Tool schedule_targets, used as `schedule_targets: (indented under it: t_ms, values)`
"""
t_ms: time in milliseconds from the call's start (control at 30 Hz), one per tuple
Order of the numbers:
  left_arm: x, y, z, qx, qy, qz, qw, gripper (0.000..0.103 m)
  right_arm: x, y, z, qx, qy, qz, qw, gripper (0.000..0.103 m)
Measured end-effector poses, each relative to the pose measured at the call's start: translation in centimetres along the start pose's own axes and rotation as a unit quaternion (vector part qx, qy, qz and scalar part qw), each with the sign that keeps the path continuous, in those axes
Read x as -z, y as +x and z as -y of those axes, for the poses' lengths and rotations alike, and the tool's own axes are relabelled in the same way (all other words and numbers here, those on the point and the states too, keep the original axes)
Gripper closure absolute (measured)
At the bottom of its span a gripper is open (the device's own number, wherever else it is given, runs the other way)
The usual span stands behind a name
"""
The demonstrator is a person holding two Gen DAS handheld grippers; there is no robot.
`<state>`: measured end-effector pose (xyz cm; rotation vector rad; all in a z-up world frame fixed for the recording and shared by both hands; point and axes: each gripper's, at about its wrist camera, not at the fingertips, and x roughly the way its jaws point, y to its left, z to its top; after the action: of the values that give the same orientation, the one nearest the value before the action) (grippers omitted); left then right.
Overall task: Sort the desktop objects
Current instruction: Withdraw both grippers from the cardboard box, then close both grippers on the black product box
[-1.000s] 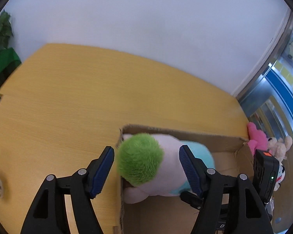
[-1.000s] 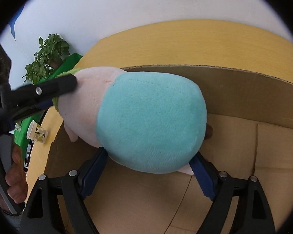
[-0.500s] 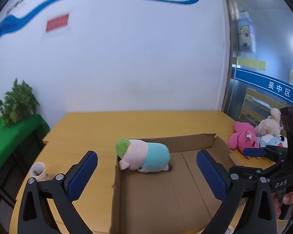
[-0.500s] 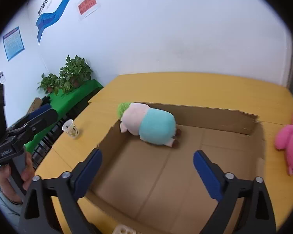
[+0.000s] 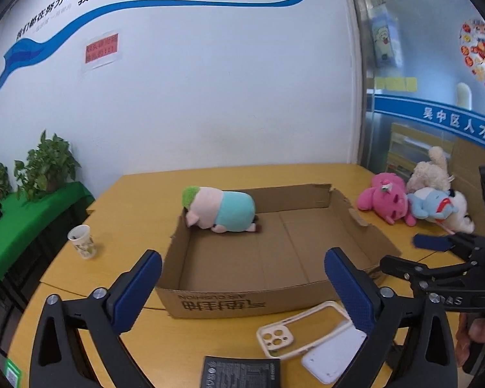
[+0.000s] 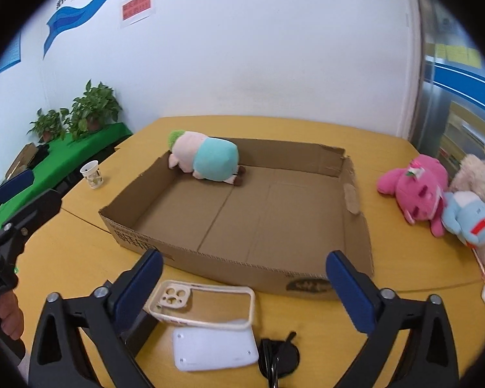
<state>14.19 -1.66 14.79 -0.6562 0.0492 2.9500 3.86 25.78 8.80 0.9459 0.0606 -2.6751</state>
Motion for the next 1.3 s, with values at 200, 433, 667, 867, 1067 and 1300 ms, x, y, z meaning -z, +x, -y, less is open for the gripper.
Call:
schedule_targets:
  t_ms: [200, 433, 667, 867, 1067, 1300]
  values:
    - [0.3, 1.5, -0.4, 0.028, -0.038, -0.046, 0.9978, 0.099, 1.9, -1.7, 1.4, 0.006, 0.023, 0.003, 1.0, 0.084]
    - [1.6, 0.2, 0.4, -0.005, -0.008, -0.001, 1.0, 0.0, 3.3, -3.7, 1.0, 0.04, 0.007, 0.035, 0.999, 0.008]
    - [1.6, 0.8, -0.2, 0.01, -0.011, -0.019, 0.9997, 0.0, 2.8, -3.7, 1.1, 0.057, 0.017, 0.04, 0.997, 0.008]
    - [3.2, 2.0, -0.7, 0.025, 0.009, -0.039, 0.9989, 0.0, 3.7, -3.4, 1.0, -0.001, 0.014, 0.048, 0.999, 0.008]
    - [6.9, 4.7, -2.7, 0.031, 0.018, -0.104, 0.994, 0.0, 6.8, -0.2, -0.4, -0.044, 0.03, -0.017, 0.998, 0.008]
    - [11.5, 7.7, -6.3, 0.073, -0.032, -0.18, 0.9804, 0.0, 10.2, 5.3, -8.5, -0.128, -0.052, -0.128, 0.982, 0.008]
